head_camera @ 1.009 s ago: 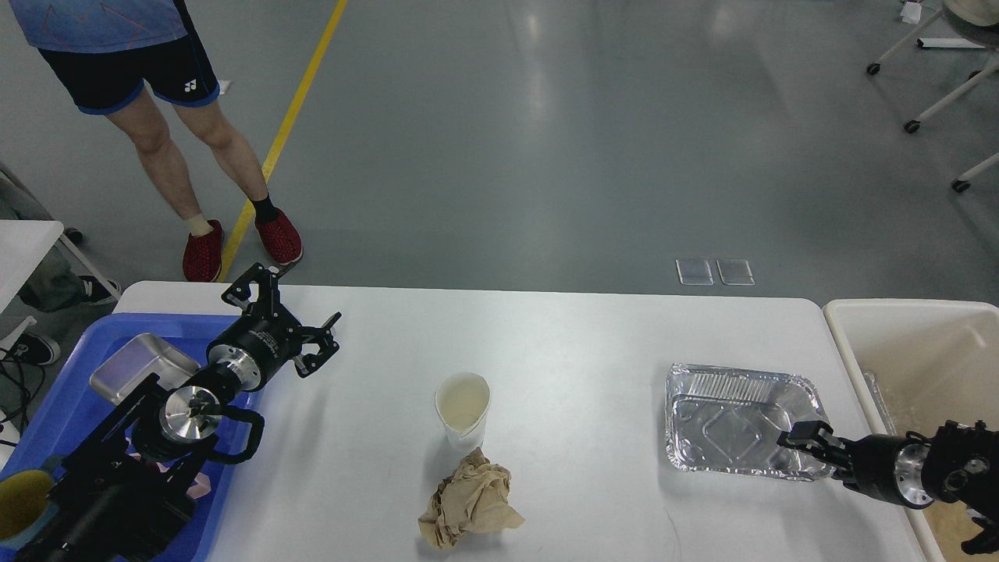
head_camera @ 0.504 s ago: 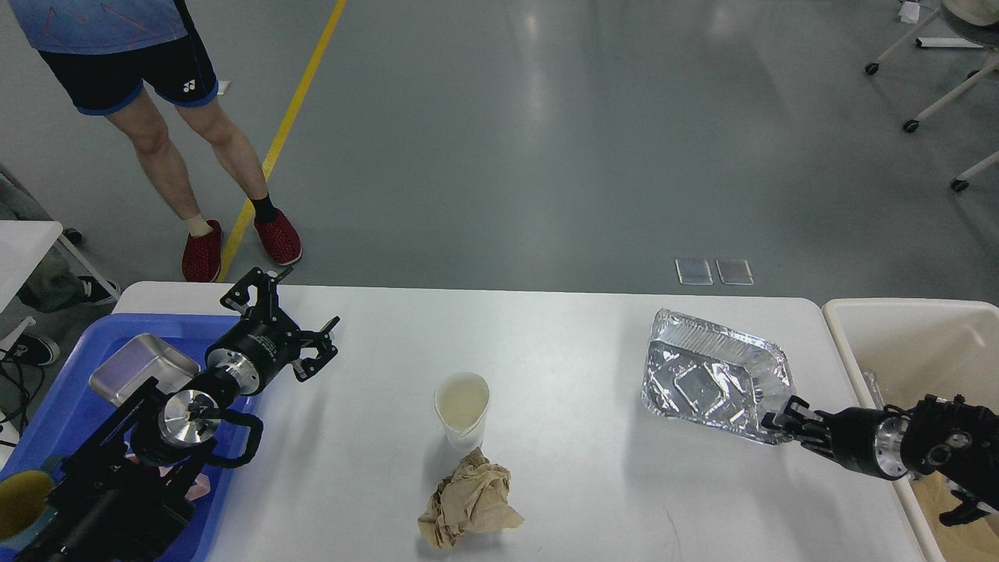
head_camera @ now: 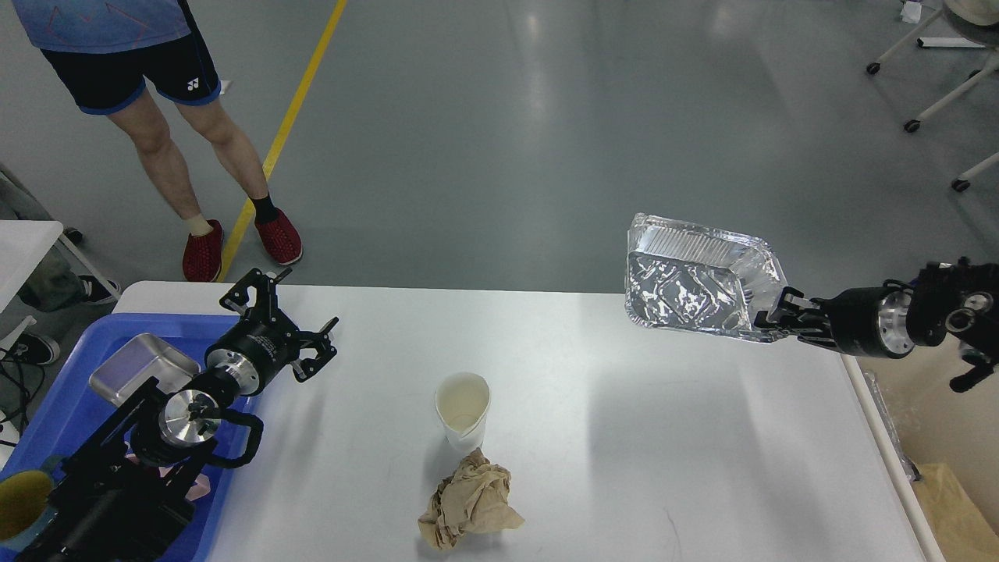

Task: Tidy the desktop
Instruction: 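Carry the foil tray with the right gripper toward the left arm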

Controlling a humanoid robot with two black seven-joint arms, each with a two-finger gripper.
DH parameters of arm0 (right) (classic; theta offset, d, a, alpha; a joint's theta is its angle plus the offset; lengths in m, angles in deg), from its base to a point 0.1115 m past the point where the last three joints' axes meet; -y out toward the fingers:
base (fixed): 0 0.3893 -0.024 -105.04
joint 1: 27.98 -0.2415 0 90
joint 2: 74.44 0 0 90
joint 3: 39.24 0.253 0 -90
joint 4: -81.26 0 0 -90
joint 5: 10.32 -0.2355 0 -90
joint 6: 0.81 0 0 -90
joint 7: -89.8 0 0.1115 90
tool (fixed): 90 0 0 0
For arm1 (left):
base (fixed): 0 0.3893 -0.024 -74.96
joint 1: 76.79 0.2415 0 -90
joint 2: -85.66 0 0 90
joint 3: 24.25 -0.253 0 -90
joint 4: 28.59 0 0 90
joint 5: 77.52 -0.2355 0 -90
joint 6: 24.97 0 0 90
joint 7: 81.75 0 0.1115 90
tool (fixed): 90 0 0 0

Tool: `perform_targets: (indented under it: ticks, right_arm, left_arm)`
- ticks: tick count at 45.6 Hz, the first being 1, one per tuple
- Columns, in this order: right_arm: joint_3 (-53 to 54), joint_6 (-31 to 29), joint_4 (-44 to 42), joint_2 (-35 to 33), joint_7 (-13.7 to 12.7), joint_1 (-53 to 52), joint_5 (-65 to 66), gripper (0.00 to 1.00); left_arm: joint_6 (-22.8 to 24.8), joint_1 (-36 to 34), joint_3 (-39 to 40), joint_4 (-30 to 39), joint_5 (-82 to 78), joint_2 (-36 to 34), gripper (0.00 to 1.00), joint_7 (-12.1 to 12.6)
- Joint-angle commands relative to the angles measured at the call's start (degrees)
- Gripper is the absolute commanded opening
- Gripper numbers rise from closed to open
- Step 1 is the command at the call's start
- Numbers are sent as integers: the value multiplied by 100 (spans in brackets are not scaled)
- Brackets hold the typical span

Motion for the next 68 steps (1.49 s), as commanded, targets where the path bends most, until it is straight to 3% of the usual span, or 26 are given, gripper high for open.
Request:
perform_targets:
  ticks: [1,6,16,22,30,44,68]
  right_arm:
    - [-902,-51,-256,433,-283,-753,-671,0]
    - [-1220,-77,-405,846,-555,-1176,-970,0]
    - [-1264,-280,-652,1409,-1697,-1554,-2157,0]
    - [-1272,-289,-661,1699,-2023,-1826,-2386,0]
    - [-1273,-289,-661,1919,-2181,-1932,-2579,0]
    - [-1448,-52,-608,2069,-2190,-1800,-2500,0]
    - [-1422,599,1246,927,-2190,-1370,-2386,0]
  left_arm:
    - [-3,1,0,-1,0,-10,97,-1]
    - [-3,1,0,-1,0,-28,97,-1]
    - [-3,1,0,-1,0,-72,97,-1]
    - [-11,1,0,-1,0,-63,97,-1]
    - [-11,1,0,-1,0,-72,97,-1]
    - [-11,1,0,-1,0,-72,97,-1]
    - [-20,9,0,-9,-26,-72,97,-1]
